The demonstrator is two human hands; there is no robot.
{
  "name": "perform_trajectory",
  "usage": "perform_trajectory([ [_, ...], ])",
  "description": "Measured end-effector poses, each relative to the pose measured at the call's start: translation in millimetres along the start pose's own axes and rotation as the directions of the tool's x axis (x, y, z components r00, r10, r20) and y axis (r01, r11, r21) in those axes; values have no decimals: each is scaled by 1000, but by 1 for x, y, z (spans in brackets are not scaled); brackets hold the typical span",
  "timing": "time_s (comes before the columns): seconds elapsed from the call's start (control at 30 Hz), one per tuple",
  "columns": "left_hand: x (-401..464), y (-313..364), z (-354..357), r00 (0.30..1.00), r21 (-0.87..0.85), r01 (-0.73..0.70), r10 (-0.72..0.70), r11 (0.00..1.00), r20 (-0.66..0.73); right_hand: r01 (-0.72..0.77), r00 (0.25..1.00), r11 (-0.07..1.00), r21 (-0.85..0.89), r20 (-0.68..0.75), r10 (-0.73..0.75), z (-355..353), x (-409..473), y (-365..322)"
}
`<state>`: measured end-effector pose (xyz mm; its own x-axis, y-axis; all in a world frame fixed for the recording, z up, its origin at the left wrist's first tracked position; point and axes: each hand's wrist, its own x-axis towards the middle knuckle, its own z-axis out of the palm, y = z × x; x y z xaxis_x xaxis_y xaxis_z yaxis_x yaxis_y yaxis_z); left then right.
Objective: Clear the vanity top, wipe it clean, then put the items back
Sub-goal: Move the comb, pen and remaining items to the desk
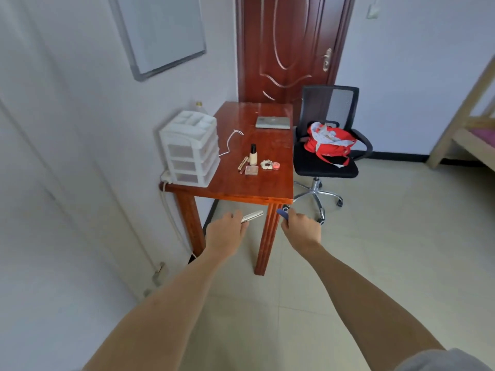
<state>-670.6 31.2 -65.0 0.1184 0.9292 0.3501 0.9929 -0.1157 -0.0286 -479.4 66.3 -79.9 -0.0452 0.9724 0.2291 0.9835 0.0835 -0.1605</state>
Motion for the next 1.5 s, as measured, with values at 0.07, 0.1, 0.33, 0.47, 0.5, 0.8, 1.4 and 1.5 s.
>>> perform_trajectory([
  [0.07,18,-9,7,1000,-24,-24,24,999,7,-9,1000,1000,-23,23,10,11,13,-6],
  [0.1,27,-14,13,999,-36,-26,27,999,22,-10,999,999,-33,36,12,19,22,-8],
  [0.33,103,-45,66,998,-105,-25,30,994,55,-20,996,1000,-6,85,20,62,109,-22],
  [0.47,154,-63,94,994,-37,50,-46,998,101,27,993,999,-26,114,-24,82,174,-29],
  [0.5,165,-67,99,992,-24,64,-61,998,106,28,992,999,-20,127,-26,87,190,-31],
  [0.8,266,-98,158,967,-54,159,-144,986,211,6,980,997,76,196,-21,146,292,-40],
  [1.4,410,-124,277,889,-234,286,-166,929,428,-170,975,984,-48,138,175,244,368,-13],
  [1.5,426,-124,289,893,-284,290,-152,914,424,-163,978,986,-42,127,168,251,371,-9],
])
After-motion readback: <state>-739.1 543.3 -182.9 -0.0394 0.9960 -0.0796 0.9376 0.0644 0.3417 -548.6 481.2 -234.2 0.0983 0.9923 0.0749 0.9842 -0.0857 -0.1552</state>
